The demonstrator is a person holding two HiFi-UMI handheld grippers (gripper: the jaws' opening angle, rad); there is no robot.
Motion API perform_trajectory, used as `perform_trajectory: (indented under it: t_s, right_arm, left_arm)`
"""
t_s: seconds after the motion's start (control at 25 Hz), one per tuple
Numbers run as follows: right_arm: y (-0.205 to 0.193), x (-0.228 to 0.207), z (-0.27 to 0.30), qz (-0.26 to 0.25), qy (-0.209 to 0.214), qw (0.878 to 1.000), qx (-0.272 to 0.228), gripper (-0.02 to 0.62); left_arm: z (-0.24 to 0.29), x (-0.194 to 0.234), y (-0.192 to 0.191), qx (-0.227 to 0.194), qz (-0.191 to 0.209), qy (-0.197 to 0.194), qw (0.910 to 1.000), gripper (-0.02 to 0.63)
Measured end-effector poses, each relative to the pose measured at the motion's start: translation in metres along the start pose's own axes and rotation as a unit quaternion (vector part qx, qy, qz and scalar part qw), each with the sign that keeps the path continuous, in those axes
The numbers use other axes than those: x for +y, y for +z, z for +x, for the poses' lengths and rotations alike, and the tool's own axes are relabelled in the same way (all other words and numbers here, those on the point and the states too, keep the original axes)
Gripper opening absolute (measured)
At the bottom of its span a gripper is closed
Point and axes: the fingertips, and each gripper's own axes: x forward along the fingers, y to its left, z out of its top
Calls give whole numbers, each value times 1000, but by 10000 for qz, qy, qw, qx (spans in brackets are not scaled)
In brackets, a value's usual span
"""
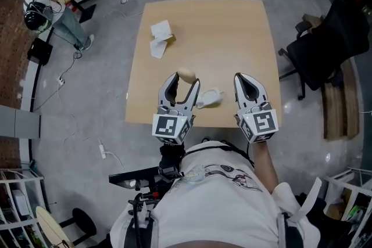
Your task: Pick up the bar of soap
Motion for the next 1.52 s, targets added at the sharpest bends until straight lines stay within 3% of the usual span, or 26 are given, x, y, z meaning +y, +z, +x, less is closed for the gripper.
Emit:
perform_trajectory:
  t_s: [0.24, 1.52]
  right_arm:
    - [15, -9, 7, -100, -148, 9994, -281, 3]
    - [16, -8, 5, -209, -100, 9994, -261, 3]
  left_arm:
    - [7, -1, 13, -132, 128, -54, 9998, 264]
    - [14, -13, 7, -72, 28, -134, 9999, 264]
